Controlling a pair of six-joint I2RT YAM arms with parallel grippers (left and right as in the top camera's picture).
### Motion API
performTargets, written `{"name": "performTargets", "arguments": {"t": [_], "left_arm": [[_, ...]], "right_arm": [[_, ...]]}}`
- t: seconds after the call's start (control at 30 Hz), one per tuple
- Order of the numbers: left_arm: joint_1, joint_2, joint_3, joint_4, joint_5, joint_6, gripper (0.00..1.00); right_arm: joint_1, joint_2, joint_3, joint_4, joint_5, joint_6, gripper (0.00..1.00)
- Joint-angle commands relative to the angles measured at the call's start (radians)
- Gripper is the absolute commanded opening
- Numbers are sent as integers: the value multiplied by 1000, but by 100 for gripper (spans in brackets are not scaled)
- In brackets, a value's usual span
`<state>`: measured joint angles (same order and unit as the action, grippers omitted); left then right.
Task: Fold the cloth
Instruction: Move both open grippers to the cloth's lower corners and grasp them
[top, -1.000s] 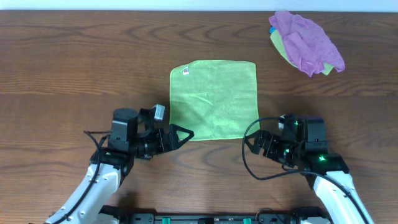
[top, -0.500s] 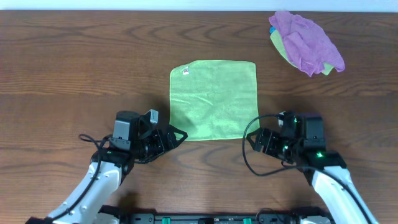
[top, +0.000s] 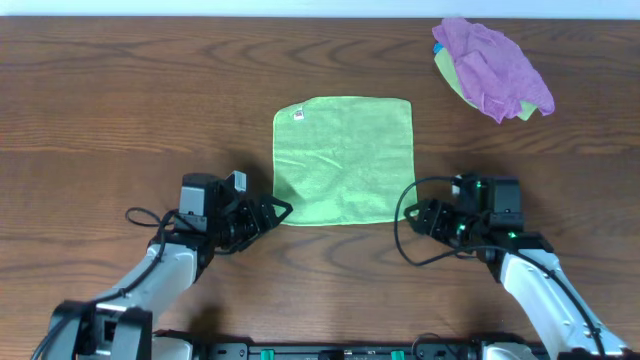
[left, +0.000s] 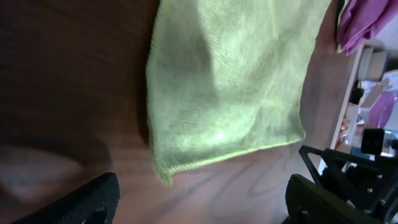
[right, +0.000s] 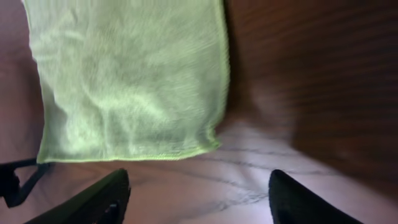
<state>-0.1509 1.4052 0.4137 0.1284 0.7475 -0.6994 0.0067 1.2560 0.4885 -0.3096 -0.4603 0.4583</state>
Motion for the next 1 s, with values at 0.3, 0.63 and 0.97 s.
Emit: {"name": "performTargets", "arguments": {"t": [0.3, 0.63, 0.97], "left_arm": [[7, 168, 60, 94, 58, 11, 83], [7, 217, 88, 94, 84, 11, 80], [7, 217, 88, 86, 85, -23, 75]], "right_arm": [[-27, 148, -4, 114, -69, -18, 68], [-27, 320, -4, 288, -178, 44, 62], [-26, 346, -4, 259, -229, 58, 56]]}}
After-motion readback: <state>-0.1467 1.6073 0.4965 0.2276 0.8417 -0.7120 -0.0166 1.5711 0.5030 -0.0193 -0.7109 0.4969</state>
